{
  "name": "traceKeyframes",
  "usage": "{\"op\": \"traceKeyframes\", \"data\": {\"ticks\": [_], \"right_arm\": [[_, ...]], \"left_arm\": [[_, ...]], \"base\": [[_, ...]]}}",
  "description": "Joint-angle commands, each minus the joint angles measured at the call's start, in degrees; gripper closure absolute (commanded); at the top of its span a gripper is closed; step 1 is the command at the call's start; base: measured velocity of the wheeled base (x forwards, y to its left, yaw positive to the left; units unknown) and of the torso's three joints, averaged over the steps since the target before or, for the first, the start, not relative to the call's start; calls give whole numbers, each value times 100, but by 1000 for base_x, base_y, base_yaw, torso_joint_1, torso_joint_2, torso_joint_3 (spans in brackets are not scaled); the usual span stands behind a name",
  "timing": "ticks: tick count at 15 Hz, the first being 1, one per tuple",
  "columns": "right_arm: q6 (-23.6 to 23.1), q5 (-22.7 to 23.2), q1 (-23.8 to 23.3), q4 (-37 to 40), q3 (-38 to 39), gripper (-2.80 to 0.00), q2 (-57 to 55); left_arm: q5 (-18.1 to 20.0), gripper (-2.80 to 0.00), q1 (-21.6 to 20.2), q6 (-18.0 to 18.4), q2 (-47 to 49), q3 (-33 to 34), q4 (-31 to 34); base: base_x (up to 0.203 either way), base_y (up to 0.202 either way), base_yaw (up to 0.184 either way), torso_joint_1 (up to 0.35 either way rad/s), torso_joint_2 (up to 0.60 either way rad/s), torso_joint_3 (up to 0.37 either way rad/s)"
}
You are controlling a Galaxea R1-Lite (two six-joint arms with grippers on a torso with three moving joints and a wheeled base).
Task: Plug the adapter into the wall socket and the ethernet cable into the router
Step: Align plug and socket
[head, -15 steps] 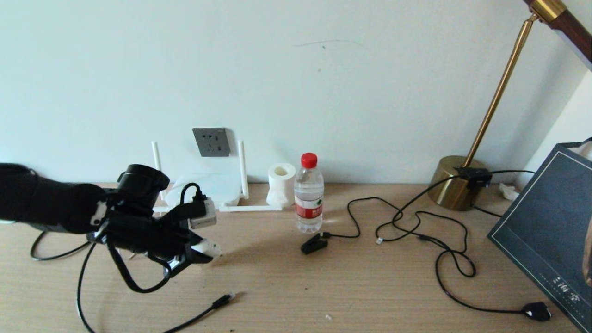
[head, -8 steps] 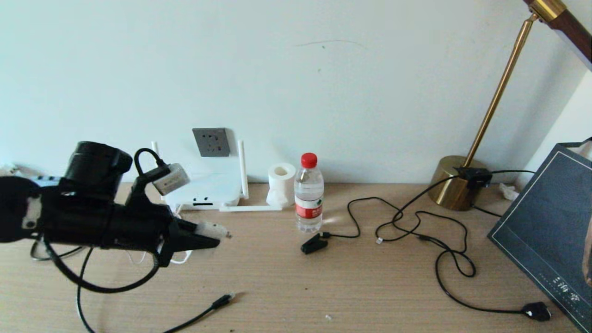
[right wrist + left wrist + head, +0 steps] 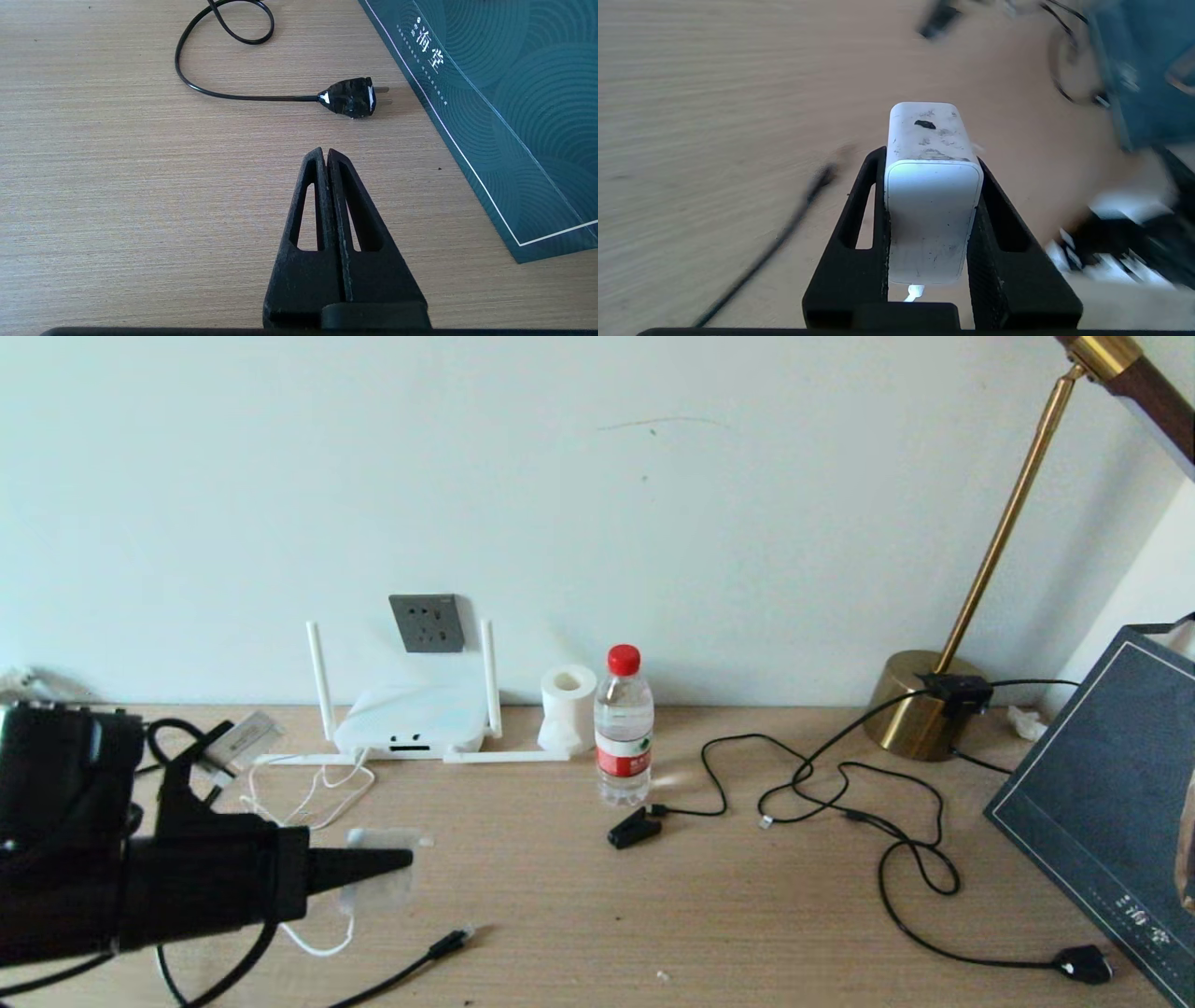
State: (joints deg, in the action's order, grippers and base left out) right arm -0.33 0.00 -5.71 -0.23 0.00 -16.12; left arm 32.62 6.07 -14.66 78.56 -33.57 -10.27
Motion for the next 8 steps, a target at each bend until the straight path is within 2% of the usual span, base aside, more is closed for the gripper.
{"op": "traceKeyframes", "data": {"ticks": [1,3,5,7,8], "right_arm": [[-2,0,7,-4,0,0,-6],[-2,0,-1,-4,0,0,-6],[-2,0,5,-4,0,0,-6],[-2,0,-1,-4,0,0,-6],[-2,0,-1,-4,0,0,-6]], "left_arm": [[-469,0,90,-57,-63,914,-1793],[-1335,0,172,-69,147,1215,-2747],[-2030,0,249,-72,287,1217,-3002],[-2406,0,368,-26,398,1163,-3117],[-2478,0,380,87,516,1142,-3250]], "base": [[0,0,0,0,0,0],[0,0,0,0,0,0],[0,0,0,0,0,0],[0,0,0,0,0,0],[0,0,0,0,0,0]]}}
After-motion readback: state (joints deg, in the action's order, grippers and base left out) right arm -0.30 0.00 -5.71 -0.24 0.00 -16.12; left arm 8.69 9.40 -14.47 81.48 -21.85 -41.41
